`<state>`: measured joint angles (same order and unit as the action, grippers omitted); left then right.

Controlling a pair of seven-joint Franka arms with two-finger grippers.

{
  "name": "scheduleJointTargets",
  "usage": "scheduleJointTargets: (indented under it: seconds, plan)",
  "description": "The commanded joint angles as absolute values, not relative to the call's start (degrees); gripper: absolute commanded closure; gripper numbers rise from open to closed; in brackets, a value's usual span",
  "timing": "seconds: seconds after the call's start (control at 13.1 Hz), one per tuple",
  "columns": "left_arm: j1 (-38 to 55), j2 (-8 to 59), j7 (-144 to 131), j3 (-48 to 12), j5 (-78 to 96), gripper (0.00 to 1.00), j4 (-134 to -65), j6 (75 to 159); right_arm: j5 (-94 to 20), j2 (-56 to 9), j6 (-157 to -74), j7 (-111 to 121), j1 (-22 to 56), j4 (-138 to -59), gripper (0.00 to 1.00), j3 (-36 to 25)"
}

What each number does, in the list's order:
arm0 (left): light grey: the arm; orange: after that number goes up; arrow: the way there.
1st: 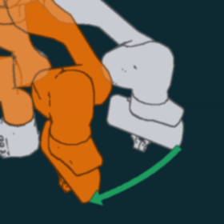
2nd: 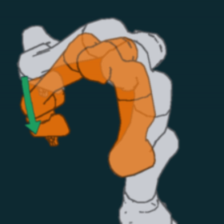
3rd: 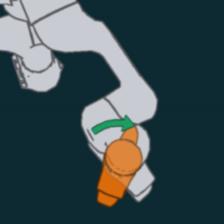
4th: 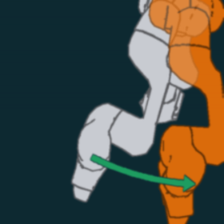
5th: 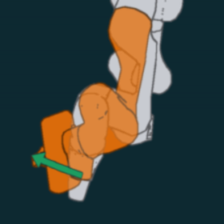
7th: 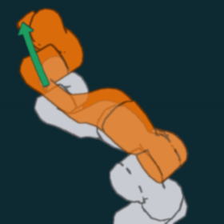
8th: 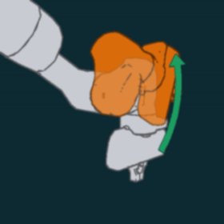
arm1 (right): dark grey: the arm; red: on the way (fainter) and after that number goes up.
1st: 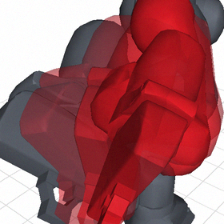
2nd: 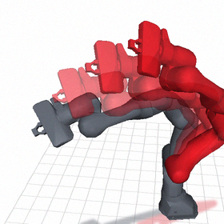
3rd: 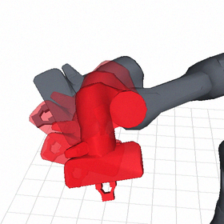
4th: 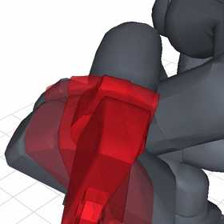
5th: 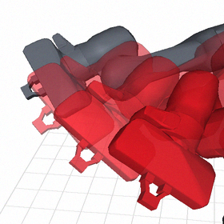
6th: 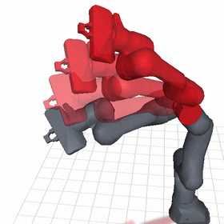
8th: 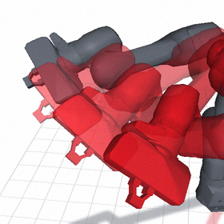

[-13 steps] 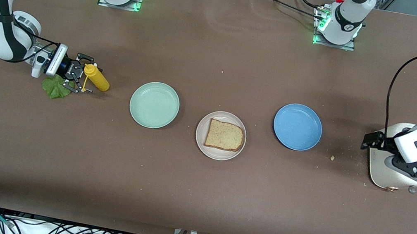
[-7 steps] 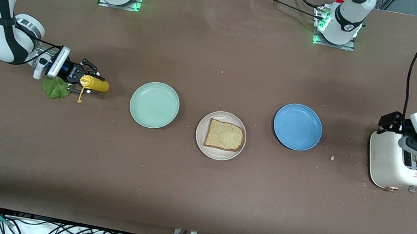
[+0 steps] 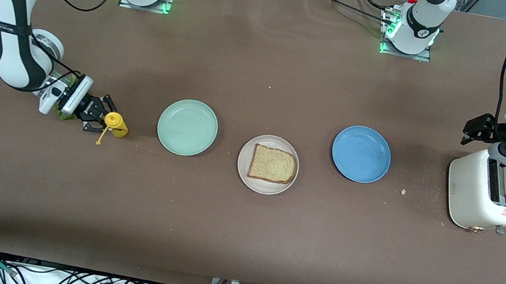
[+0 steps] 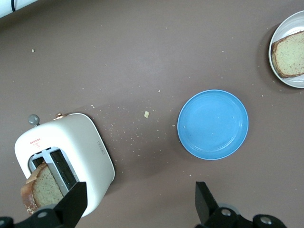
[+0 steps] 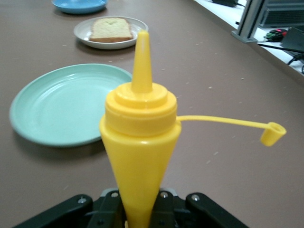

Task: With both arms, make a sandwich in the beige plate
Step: 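Lift the mustard bottle and carry it toward the beige plate with the right gripper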

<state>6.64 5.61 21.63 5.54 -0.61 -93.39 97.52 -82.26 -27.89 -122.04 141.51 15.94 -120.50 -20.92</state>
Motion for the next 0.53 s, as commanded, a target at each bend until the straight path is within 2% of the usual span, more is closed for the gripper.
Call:
scheduleJointTargets:
  seconds: [0.0,0.23,0.46]
  plan:
    - [6.2,4.7,21.4,5.3,-2.1,0.0,-93.1,96.5,-79.1,-25.7,-129.4,132.1,21.2,-117.5,0.92,-21.6]
    - [5.6,3.5,21.7,5.9,-2.2,0.0,-93.1,96.2,-67.4,-24.4,-136.2,113.1,27.4,-112.6,0.92,-21.7]
    - [5.1,2.1,22.1,5.9,-2.5,0.0,-93.1,96.1,-51.3,-24.3,-137.6,93.2,32.1,-107.9,0.92,-21.9]
